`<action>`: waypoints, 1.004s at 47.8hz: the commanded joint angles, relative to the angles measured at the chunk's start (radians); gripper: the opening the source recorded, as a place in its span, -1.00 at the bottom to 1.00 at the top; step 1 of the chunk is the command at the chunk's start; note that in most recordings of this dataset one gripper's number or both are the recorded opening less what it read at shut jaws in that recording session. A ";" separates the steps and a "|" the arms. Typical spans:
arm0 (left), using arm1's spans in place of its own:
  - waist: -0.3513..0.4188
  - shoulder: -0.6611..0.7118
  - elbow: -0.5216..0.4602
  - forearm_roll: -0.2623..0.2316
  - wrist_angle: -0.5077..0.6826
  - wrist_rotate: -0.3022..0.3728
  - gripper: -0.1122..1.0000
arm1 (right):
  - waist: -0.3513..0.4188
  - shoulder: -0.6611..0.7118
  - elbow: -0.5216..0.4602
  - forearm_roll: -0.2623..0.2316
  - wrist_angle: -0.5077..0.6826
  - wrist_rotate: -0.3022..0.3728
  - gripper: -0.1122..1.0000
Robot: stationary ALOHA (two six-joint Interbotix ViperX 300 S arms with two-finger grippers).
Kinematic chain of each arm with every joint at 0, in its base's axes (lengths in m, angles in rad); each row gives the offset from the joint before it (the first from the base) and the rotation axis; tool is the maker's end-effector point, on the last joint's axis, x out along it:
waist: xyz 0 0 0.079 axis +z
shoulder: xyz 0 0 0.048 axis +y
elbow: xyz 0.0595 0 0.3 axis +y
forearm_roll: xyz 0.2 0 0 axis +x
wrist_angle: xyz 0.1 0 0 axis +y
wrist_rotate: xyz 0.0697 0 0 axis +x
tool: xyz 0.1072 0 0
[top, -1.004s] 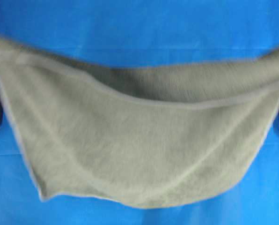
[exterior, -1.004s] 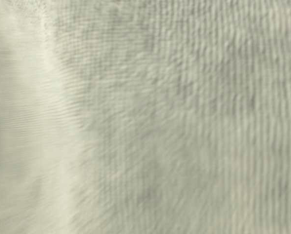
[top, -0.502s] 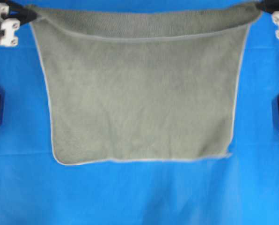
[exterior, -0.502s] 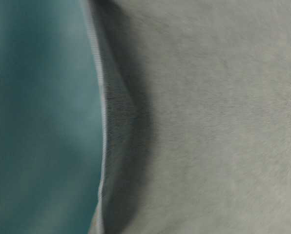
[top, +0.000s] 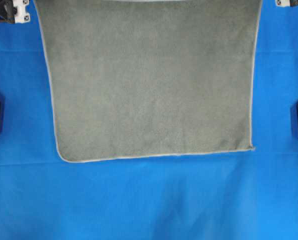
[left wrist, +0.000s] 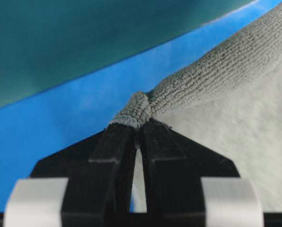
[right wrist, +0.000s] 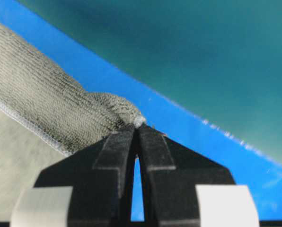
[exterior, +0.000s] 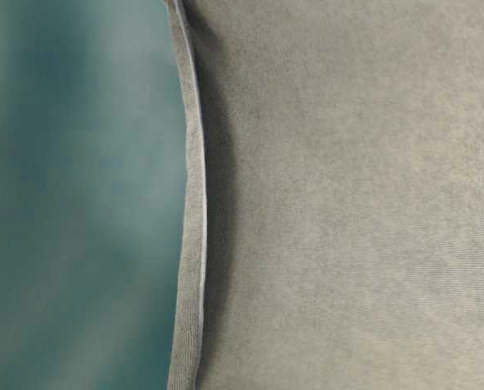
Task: Fold a large towel.
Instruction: 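Lay the towel down, folding the held edge toward the near edge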
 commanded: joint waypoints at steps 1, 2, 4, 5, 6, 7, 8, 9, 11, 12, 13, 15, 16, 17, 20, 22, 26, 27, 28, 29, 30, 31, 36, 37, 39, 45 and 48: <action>-0.063 -0.020 -0.008 -0.006 0.025 -0.006 -0.78 | 0.026 -0.041 0.014 0.034 0.015 0.002 -0.78; -0.081 -0.026 -0.005 -0.008 0.031 -0.011 -0.78 | 0.034 -0.052 0.023 0.043 0.020 0.003 -0.78; -0.120 -0.038 0.006 -0.008 0.038 -0.026 -0.78 | 0.052 -0.075 0.044 0.063 0.023 0.003 -0.78; -0.140 -0.044 0.012 -0.008 0.040 -0.038 -0.78 | 0.064 -0.087 0.058 0.075 0.025 0.005 -0.78; -0.158 -0.049 0.018 -0.008 0.040 -0.051 -0.78 | 0.075 -0.098 0.072 0.087 0.025 0.008 -0.78; -0.186 -0.057 0.028 -0.008 0.040 -0.071 -0.78 | 0.086 -0.109 0.086 0.100 0.025 0.011 -0.78; -0.202 -0.061 0.035 -0.008 0.040 -0.087 -0.78 | 0.097 -0.123 0.098 0.112 0.025 0.014 -0.78; -0.219 -0.064 0.041 -0.008 0.040 -0.104 -0.78 | 0.107 -0.133 0.115 0.123 0.023 0.018 -0.78; -0.253 -0.071 0.057 -0.008 0.040 -0.138 -0.78 | 0.132 -0.155 0.146 0.143 0.023 0.028 -0.78; -0.268 -0.072 0.064 -0.008 0.040 -0.155 -0.78 | 0.149 -0.169 0.170 0.158 0.023 0.037 -0.78; -0.282 -0.075 0.072 -0.008 0.040 -0.173 -0.78 | 0.160 -0.178 0.189 0.166 0.021 0.044 -0.78; -0.311 -0.077 0.091 -0.008 0.040 -0.209 -0.78 | 0.181 -0.193 0.221 0.181 0.018 0.060 -0.78; -0.325 -0.077 0.103 -0.008 0.040 -0.225 -0.78 | 0.193 -0.202 0.239 0.189 0.015 0.069 -0.78; -0.342 -0.078 0.114 -0.008 0.040 -0.242 -0.78 | 0.206 -0.209 0.255 0.195 0.014 0.080 -0.78; -0.403 -0.077 0.152 -0.008 0.040 -0.302 -0.78 | 0.241 -0.227 0.305 0.213 0.008 0.112 -0.78; -0.443 -0.078 0.172 -0.008 0.038 -0.342 -0.78 | 0.264 -0.236 0.339 0.224 0.003 0.138 -0.78; -0.525 -0.077 0.210 -0.008 0.025 -0.422 -0.78 | 0.319 -0.252 0.400 0.242 -0.005 0.195 -0.78; -0.545 -0.078 0.219 -0.008 0.018 -0.445 -0.78 | 0.333 -0.255 0.414 0.244 -0.008 0.210 -0.78; -0.565 -0.078 0.225 -0.008 0.011 -0.466 -0.78 | 0.356 -0.258 0.431 0.245 -0.015 0.232 -0.78; -0.584 -0.078 0.233 -0.008 0.000 -0.485 -0.78 | 0.373 -0.258 0.442 0.245 -0.020 0.247 -0.78; -0.603 -0.078 0.239 -0.008 -0.012 -0.506 -0.78 | 0.390 -0.259 0.453 0.245 -0.026 0.262 -0.78; -0.620 -0.077 0.245 -0.008 -0.026 -0.525 -0.78 | 0.407 -0.259 0.462 0.245 -0.035 0.276 -0.78; -0.726 -0.060 0.276 -0.006 -0.118 -0.595 -0.78 | 0.506 -0.255 0.495 0.245 -0.083 0.344 -0.78; -0.744 -0.055 0.281 -0.006 -0.132 -0.603 -0.78 | 0.529 -0.252 0.500 0.245 -0.094 0.353 -0.78; -0.778 -0.041 0.288 -0.006 -0.150 -0.611 -0.78 | 0.583 -0.241 0.506 0.244 -0.117 0.374 -0.78; -0.844 0.037 0.291 -0.006 -0.170 -0.615 -0.78 | 0.676 -0.201 0.508 0.242 -0.147 0.403 -0.78; -0.853 0.084 0.290 -0.006 -0.170 -0.615 -0.78 | 0.706 -0.170 0.511 0.242 -0.161 0.411 -0.78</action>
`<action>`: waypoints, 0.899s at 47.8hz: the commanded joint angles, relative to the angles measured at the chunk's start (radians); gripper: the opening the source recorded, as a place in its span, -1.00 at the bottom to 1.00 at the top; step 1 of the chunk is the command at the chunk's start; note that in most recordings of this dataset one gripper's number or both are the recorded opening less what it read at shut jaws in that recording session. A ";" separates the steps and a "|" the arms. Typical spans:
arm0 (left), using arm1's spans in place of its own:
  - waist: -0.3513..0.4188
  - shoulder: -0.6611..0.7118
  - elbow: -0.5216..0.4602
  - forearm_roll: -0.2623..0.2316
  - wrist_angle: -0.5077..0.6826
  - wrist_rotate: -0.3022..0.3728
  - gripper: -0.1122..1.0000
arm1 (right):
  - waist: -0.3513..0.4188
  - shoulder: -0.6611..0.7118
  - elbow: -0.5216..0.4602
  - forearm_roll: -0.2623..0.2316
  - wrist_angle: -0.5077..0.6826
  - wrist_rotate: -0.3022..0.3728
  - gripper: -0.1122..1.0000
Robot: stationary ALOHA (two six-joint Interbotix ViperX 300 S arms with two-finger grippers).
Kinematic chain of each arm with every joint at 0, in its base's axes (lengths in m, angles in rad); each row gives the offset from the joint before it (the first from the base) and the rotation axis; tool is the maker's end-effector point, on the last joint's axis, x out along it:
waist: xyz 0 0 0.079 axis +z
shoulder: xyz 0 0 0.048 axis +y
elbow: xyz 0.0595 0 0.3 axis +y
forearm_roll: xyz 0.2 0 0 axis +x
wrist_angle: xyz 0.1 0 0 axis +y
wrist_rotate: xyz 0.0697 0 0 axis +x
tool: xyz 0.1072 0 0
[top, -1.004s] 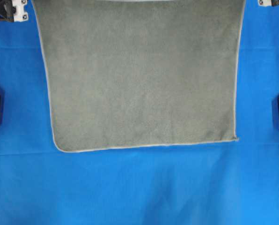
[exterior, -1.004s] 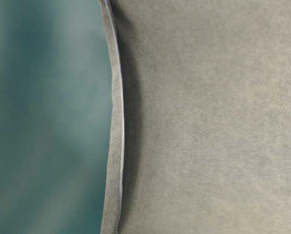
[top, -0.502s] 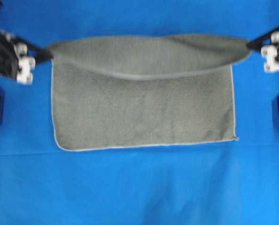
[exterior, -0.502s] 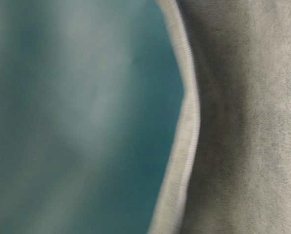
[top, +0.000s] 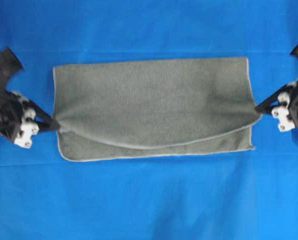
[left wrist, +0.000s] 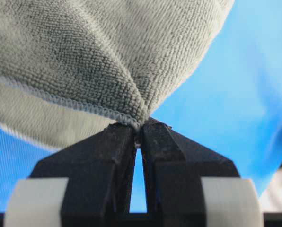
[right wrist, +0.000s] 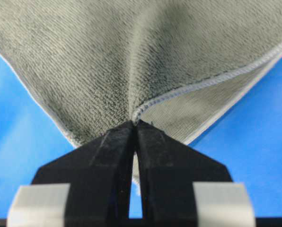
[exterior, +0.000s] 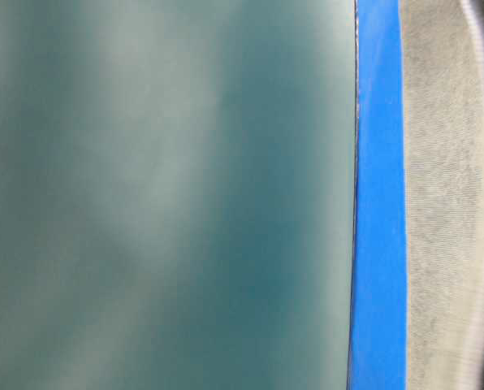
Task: Fold a large towel.
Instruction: 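Lay the towel down, folding the held edge toward the near edge, then release the towel and raise both grippers away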
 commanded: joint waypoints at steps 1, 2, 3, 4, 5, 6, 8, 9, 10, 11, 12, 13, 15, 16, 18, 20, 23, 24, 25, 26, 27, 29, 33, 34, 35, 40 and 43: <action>-0.015 0.064 -0.014 0.003 -0.012 0.000 -0.78 | 0.051 0.052 -0.008 0.003 -0.031 0.006 -0.78; -0.018 0.081 -0.014 0.003 -0.012 0.000 -0.78 | 0.058 0.064 -0.008 0.005 -0.037 0.009 -0.78; -0.020 0.098 -0.015 0.003 -0.012 0.000 -0.78 | 0.066 0.077 -0.008 0.005 -0.041 0.012 -0.78; -0.023 0.115 -0.017 0.003 -0.012 0.000 -0.78 | 0.074 0.089 -0.008 0.005 -0.046 0.015 -0.78; -0.025 0.132 -0.018 0.003 -0.014 0.000 -0.78 | 0.081 0.104 -0.008 0.005 -0.052 0.018 -0.78; -0.029 0.147 -0.020 0.003 -0.015 0.000 -0.78 | 0.089 0.118 -0.009 0.005 -0.054 0.023 -0.78; -0.040 0.183 -0.028 0.003 -0.015 0.000 -0.78 | 0.104 0.144 -0.009 0.005 -0.057 0.031 -0.78; -0.046 0.195 -0.031 0.003 -0.015 0.002 -0.78 | 0.112 0.156 -0.009 0.005 -0.058 0.035 -0.78; -0.051 0.207 -0.034 0.003 -0.015 0.002 -0.78 | 0.118 0.169 -0.011 0.005 -0.057 0.040 -0.78; -0.054 0.218 -0.035 0.003 -0.015 0.002 -0.78 | 0.126 0.181 -0.012 0.005 -0.058 0.044 -0.78; -0.058 0.227 -0.038 0.003 -0.015 0.002 -0.78 | 0.137 0.199 -0.014 0.005 -0.057 0.052 -0.78; -0.061 0.235 -0.040 0.005 -0.015 0.002 -0.78 | 0.143 0.212 -0.015 0.005 -0.058 0.057 -0.78; -0.066 0.249 -0.043 0.003 -0.014 0.002 -0.78 | 0.153 0.232 -0.018 0.005 -0.057 0.063 -0.78; -0.067 0.253 -0.044 0.005 -0.012 0.002 -0.78 | 0.158 0.242 -0.020 0.005 -0.058 0.064 -0.78; -0.066 0.264 -0.046 0.003 -0.011 0.002 -0.78 | 0.164 0.258 -0.023 0.003 -0.058 0.066 -0.78; -0.064 0.272 -0.046 0.003 -0.009 0.002 -0.78 | 0.164 0.273 -0.025 0.002 -0.057 0.066 -0.78; -0.058 0.278 -0.046 0.005 -0.011 0.002 -0.78 | 0.164 0.293 -0.026 -0.002 -0.057 0.066 -0.78; -0.057 0.278 -0.046 0.003 -0.011 0.002 -0.78 | 0.164 0.298 -0.028 -0.003 -0.058 0.066 -0.78; -0.054 0.279 -0.046 0.005 -0.011 0.002 -0.78 | 0.164 0.302 -0.028 -0.006 -0.057 0.066 -0.78; -0.052 0.279 -0.046 0.005 -0.011 0.002 -0.78 | 0.164 0.307 -0.029 -0.006 -0.057 0.066 -0.78; -0.049 0.279 -0.048 0.005 -0.011 0.002 -0.78 | 0.164 0.308 -0.029 -0.008 -0.057 0.066 -0.78; -0.048 0.279 -0.051 0.003 -0.015 0.002 -0.78 | 0.164 0.313 -0.032 -0.009 -0.060 0.067 -0.77; -0.049 0.279 -0.057 0.005 -0.018 0.002 -0.77 | 0.172 0.316 -0.037 -0.009 -0.060 0.067 -0.77; -0.051 0.279 -0.060 0.003 -0.018 0.002 -0.77 | 0.175 0.316 -0.038 -0.009 -0.058 0.067 -0.76; -0.054 0.279 -0.064 0.005 -0.017 0.002 -0.77 | 0.178 0.316 -0.038 -0.008 -0.058 0.069 -0.76; -0.067 0.267 -0.089 0.005 -0.008 0.009 -0.63 | 0.204 0.316 -0.049 -0.005 -0.052 0.071 -0.31; -0.081 0.258 -0.106 0.006 0.005 0.023 -0.33 | 0.227 0.316 -0.063 -0.005 -0.043 0.071 0.03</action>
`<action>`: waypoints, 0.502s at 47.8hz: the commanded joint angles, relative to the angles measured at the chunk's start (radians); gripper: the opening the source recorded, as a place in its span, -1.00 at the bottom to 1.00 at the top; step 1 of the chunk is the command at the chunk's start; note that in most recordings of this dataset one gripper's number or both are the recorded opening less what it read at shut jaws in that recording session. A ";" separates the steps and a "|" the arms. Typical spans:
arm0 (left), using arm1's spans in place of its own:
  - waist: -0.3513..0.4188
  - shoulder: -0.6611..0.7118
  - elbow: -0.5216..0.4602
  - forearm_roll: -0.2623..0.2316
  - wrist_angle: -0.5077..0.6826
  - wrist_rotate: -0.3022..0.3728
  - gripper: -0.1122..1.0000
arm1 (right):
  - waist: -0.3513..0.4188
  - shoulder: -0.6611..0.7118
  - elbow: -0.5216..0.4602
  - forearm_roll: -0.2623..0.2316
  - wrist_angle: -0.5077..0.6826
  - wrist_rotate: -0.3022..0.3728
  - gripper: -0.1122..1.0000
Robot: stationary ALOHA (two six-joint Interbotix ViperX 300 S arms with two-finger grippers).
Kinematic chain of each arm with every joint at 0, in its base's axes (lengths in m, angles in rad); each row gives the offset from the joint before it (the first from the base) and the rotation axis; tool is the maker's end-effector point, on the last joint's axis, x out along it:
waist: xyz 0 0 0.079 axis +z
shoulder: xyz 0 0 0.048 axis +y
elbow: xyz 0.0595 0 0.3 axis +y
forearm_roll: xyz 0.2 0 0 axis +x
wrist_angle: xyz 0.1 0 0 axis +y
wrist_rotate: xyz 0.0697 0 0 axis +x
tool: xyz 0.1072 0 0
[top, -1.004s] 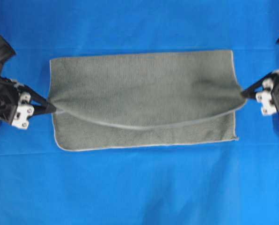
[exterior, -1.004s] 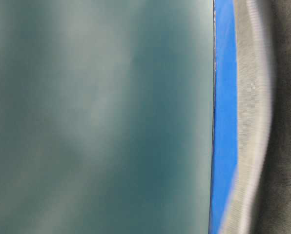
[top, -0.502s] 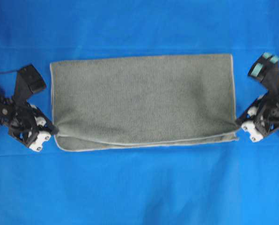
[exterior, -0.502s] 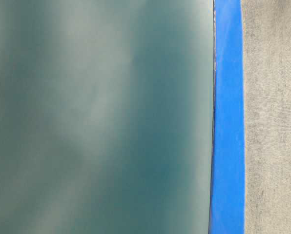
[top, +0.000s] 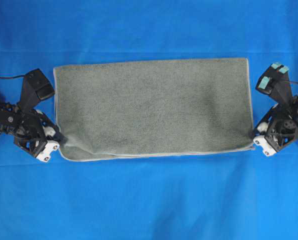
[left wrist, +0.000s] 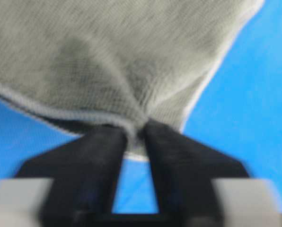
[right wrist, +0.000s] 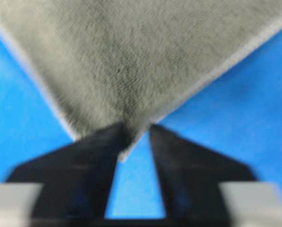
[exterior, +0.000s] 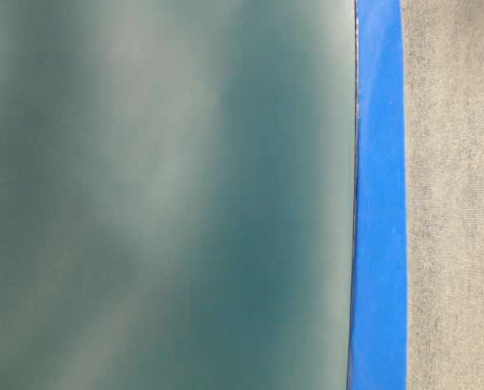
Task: Fold a large towel.
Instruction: 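Release the towel and raise both grippers away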
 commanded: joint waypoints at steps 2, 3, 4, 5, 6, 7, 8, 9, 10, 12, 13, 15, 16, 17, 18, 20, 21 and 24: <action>-0.025 -0.029 -0.044 0.003 0.026 0.011 -0.10 | 0.034 0.002 -0.044 0.000 0.021 0.002 0.23; -0.026 -0.037 -0.049 0.003 0.038 0.012 0.02 | 0.034 0.002 -0.054 -0.002 0.031 0.002 0.31; -0.026 -0.044 -0.054 0.005 0.055 0.014 0.13 | 0.034 0.000 -0.064 -0.005 0.048 0.002 0.37; -0.028 -0.052 -0.057 0.005 0.074 0.014 0.24 | 0.035 -0.002 -0.072 -0.008 0.060 0.002 0.41; -0.028 -0.061 -0.060 0.005 0.097 0.015 0.37 | 0.034 -0.002 -0.080 -0.015 0.074 0.002 0.41; -0.028 -0.071 -0.064 0.006 0.118 0.017 0.47 | 0.034 -0.005 -0.087 -0.023 0.087 0.002 0.39; -0.028 -0.083 -0.067 0.008 0.144 0.017 0.56 | 0.034 -0.006 -0.097 -0.037 0.104 0.002 0.36; -0.026 -0.095 -0.071 0.009 0.172 0.018 0.64 | 0.034 -0.008 -0.106 -0.051 0.121 0.002 0.34; -0.026 -0.107 -0.074 0.009 0.198 0.021 0.68 | 0.031 -0.011 -0.117 -0.066 0.138 0.002 0.33; -0.020 -0.135 -0.081 0.014 0.250 0.028 0.69 | 0.026 -0.020 -0.137 -0.098 0.178 0.003 0.32; -0.011 -0.158 -0.086 0.017 0.285 0.037 0.67 | 0.023 -0.025 -0.149 -0.115 0.196 0.003 0.33; 0.005 -0.187 -0.095 0.020 0.322 0.052 0.63 | 0.012 -0.037 -0.172 -0.150 0.235 0.003 0.33; 0.015 -0.202 -0.098 0.021 0.339 0.063 0.61 | 0.005 -0.043 -0.183 -0.170 0.253 0.005 0.34; 0.028 -0.216 -0.101 0.023 0.351 0.072 0.60 | -0.003 -0.051 -0.192 -0.193 0.273 0.008 0.34; 0.041 -0.232 -0.104 0.025 0.362 0.083 0.59 | -0.009 -0.058 -0.201 -0.216 0.291 0.009 0.34; 0.074 -0.259 -0.107 0.029 0.371 0.112 0.59 | -0.038 -0.075 -0.219 -0.287 0.334 0.015 0.34; 0.094 -0.275 -0.107 0.031 0.371 0.129 0.59 | -0.051 -0.081 -0.225 -0.314 0.350 0.018 0.34; 0.172 -0.318 -0.098 0.032 0.365 0.202 0.59 | -0.089 -0.095 -0.236 -0.407 0.383 0.020 0.34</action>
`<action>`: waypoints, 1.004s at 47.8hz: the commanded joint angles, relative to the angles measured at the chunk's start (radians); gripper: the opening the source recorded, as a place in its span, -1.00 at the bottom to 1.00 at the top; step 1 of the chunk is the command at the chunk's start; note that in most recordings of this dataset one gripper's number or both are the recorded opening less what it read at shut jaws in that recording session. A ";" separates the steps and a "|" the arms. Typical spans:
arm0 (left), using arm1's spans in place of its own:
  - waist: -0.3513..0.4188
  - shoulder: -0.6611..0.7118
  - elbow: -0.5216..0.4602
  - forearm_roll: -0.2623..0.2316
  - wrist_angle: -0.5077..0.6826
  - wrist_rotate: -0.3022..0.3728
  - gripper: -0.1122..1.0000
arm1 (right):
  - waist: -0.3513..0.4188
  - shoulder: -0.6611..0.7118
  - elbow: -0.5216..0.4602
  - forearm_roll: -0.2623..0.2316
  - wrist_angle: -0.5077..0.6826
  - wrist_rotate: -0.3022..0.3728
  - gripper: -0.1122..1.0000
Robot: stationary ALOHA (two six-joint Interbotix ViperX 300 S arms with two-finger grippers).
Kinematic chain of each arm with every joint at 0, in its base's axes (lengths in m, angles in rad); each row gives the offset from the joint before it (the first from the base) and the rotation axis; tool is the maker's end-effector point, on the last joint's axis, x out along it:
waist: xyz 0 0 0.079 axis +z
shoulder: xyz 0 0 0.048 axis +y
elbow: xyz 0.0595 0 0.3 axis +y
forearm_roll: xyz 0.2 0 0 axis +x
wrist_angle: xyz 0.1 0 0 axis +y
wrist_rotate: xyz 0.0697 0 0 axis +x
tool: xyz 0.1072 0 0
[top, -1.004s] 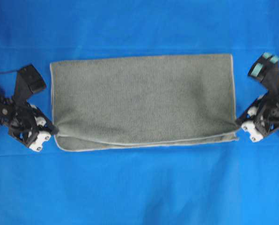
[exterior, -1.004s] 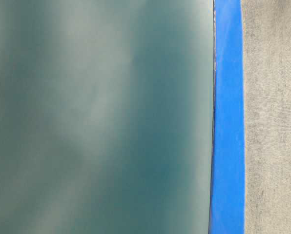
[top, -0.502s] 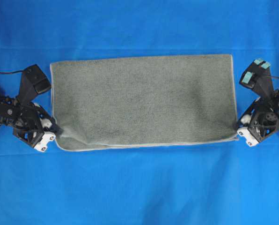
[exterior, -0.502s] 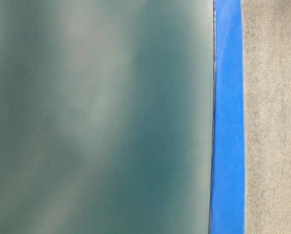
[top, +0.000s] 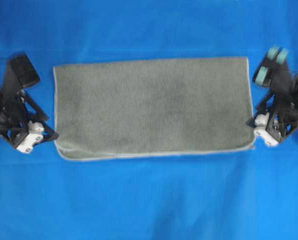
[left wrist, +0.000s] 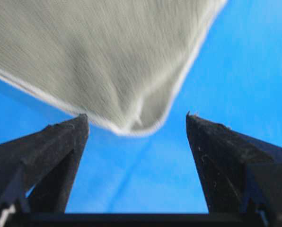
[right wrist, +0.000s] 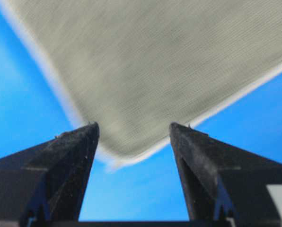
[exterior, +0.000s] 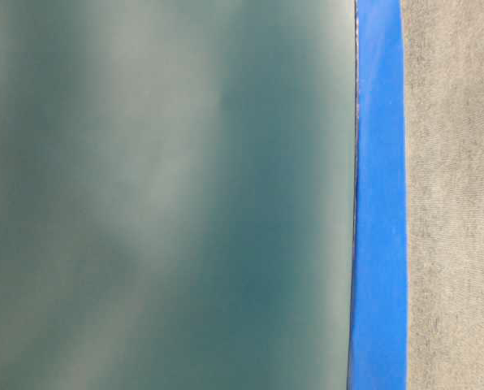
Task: Fold a large towel.
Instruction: 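Release the towel and raise both grippers away, then grasp the far corners of the folded towel with both grippers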
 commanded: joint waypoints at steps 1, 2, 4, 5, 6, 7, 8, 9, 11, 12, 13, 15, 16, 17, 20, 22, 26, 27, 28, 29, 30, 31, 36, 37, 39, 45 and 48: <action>0.098 -0.055 -0.014 0.006 -0.003 0.078 0.59 | -0.055 -0.020 -0.037 -0.130 0.049 0.002 0.34; 0.126 -0.064 -0.009 0.006 -0.006 0.106 0.59 | -0.071 -0.021 -0.037 -0.161 0.052 0.000 0.34; 0.178 -0.078 -0.002 0.008 -0.012 0.166 0.59 | -0.101 -0.020 -0.035 -0.218 0.052 -0.003 0.34; 0.209 -0.083 0.002 0.008 -0.017 0.198 0.59 | -0.124 -0.018 -0.035 -0.256 0.051 -0.006 0.34; 0.236 -0.083 0.005 0.008 -0.021 0.233 0.59 | -0.138 -0.015 -0.035 -0.281 0.049 -0.008 0.34; 0.265 -0.083 0.008 0.008 -0.028 0.270 0.59 | -0.153 -0.008 -0.035 -0.302 0.044 -0.009 0.33; 0.291 -0.083 0.011 0.008 -0.035 0.305 0.59 | -0.167 -0.002 -0.035 -0.325 0.041 -0.009 0.33; 0.328 -0.078 0.015 0.008 -0.048 0.357 0.59 | -0.179 0.006 -0.035 -0.345 0.037 -0.011 0.33; 0.374 -0.064 0.021 0.008 -0.072 0.428 0.59 | -0.206 0.025 -0.035 -0.376 0.023 -0.015 0.33; 0.393 -0.058 0.025 0.008 -0.084 0.465 0.59 | -0.216 0.037 -0.035 -0.391 0.015 -0.017 0.33; 0.411 -0.049 0.028 0.006 -0.100 0.500 0.59 | -0.227 0.048 -0.034 -0.403 0.006 -0.021 0.33; 0.437 -0.028 0.034 0.003 -0.129 0.565 0.59 | -0.249 0.080 -0.031 -0.422 -0.018 -0.035 0.33; 0.448 -0.017 0.035 0.003 -0.143 0.595 0.59 | -0.258 0.094 -0.031 -0.425 -0.031 -0.043 0.33; 0.456 -0.005 0.037 0.002 -0.156 0.623 0.59 | -0.265 0.109 -0.029 -0.425 -0.043 -0.051 0.33; 0.471 0.048 0.035 -0.002 -0.198 0.695 0.59 | -0.288 0.153 -0.029 -0.425 -0.084 -0.077 0.33; 0.474 0.080 0.031 -0.002 -0.218 0.719 0.59 | -0.304 0.183 -0.029 -0.425 -0.114 -0.092 0.33; 0.479 0.153 0.017 -0.002 -0.253 0.758 0.59 | -0.345 0.247 -0.029 -0.425 -0.183 -0.123 0.33; 0.480 0.172 0.012 -0.002 -0.262 0.764 0.59 | -0.356 0.264 -0.029 -0.425 -0.199 -0.129 0.33; 0.482 0.195 0.009 -0.002 -0.270 0.769 0.59 | -0.367 0.278 -0.029 -0.425 -0.215 -0.133 0.33; 0.483 0.215 0.003 -0.002 -0.278 0.775 0.59 | -0.376 0.291 -0.028 -0.425 -0.232 -0.140 0.33; 0.486 0.235 -0.002 -0.002 -0.284 0.778 0.59 | -0.388 0.304 -0.028 -0.425 -0.247 -0.146 0.33; 0.491 0.267 -0.009 -0.002 -0.295 0.785 0.59 | -0.399 0.316 -0.026 -0.425 -0.264 -0.152 0.33; 0.506 0.364 -0.029 -0.002 -0.321 0.811 0.59 | -0.449 0.371 -0.020 -0.425 -0.337 -0.179 0.33; 0.511 0.380 -0.034 -0.002 -0.325 0.818 0.59 | -0.460 0.385 -0.018 -0.425 -0.357 -0.189 0.33; 0.518 0.416 -0.041 -0.002 -0.333 0.827 0.59 | -0.474 0.399 -0.015 -0.425 -0.382 -0.198 0.33; 0.548 0.495 -0.063 -0.002 -0.354 0.848 0.58 | -0.506 0.439 -0.008 -0.425 -0.439 -0.221 0.33; 0.561 0.520 -0.071 -0.002 -0.360 0.850 0.55 | -0.514 0.456 -0.005 -0.425 -0.451 -0.227 0.34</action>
